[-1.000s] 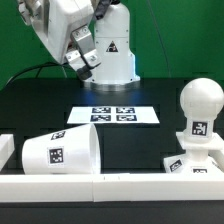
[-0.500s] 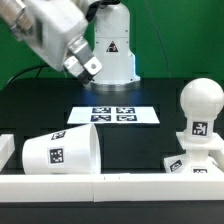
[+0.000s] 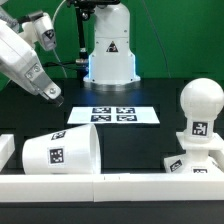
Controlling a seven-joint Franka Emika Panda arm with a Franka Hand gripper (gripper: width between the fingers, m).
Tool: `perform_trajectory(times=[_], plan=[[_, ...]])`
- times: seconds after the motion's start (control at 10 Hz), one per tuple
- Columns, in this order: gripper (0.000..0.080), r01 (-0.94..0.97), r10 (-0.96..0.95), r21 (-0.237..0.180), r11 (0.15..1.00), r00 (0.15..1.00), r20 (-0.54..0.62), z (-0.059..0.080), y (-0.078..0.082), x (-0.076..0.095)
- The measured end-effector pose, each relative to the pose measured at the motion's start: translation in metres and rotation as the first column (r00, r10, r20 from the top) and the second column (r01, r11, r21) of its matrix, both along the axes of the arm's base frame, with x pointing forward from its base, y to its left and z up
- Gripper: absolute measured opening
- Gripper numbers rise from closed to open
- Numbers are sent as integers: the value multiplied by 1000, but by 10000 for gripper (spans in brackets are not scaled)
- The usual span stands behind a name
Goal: Assemble lamp
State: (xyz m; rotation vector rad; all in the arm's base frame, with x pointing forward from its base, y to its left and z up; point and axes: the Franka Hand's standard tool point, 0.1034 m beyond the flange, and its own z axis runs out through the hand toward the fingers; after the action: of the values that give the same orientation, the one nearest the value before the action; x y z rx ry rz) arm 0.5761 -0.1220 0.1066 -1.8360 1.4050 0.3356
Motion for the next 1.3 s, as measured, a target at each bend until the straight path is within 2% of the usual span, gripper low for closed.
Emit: perform_trajectory(times=[0.2, 0.4, 0.6, 0.8, 0.9, 1.1, 1.3], plan=[[699, 17, -16, 13, 1000, 1000, -20, -1, -2, -2], [699, 63, -59, 58, 996, 995, -75, -4, -10, -8], [699, 179, -160, 102, 978, 972, -169, -9, -20, -12], [699, 326, -277, 133, 936, 915, -293, -12, -29, -15], [699, 354, -295, 135, 926, 897, -330, -12, -26, -14], [699, 342, -288, 133, 930, 904, -316, -12, -27, -14], [699, 334, -285, 122, 935, 909, -305, -22, -33, -9]])
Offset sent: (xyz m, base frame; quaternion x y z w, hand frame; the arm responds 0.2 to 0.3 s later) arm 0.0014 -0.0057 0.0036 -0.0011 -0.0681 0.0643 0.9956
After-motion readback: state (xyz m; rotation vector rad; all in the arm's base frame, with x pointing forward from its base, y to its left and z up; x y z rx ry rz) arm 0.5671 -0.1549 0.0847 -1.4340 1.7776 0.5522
